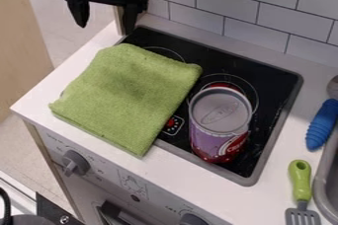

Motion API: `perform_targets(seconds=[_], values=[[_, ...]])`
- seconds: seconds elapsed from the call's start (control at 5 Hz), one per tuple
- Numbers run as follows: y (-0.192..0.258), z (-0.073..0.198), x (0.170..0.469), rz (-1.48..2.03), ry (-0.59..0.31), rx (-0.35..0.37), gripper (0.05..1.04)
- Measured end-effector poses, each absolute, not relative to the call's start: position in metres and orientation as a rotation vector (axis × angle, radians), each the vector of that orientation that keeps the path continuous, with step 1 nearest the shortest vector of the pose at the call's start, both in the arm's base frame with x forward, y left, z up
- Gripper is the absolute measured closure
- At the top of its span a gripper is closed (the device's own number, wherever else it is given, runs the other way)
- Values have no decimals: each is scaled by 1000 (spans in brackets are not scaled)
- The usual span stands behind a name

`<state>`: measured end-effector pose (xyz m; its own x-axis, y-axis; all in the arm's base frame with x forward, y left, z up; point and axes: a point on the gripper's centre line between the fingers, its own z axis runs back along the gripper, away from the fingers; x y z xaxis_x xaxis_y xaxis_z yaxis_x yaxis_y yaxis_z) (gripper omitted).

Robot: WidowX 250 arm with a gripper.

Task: Moving out the towel from the left side burner to the right side burner

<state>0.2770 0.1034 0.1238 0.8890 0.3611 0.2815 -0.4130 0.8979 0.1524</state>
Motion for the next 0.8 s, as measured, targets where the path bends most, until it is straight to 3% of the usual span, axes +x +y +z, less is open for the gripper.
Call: perform_targets(seconds=[0.4, 0.6, 0.8], values=[[102, 109, 261, 195, -184, 204, 84], [102, 104, 256, 106, -212, 191, 130], [100, 94, 249, 19, -189, 183, 400]])
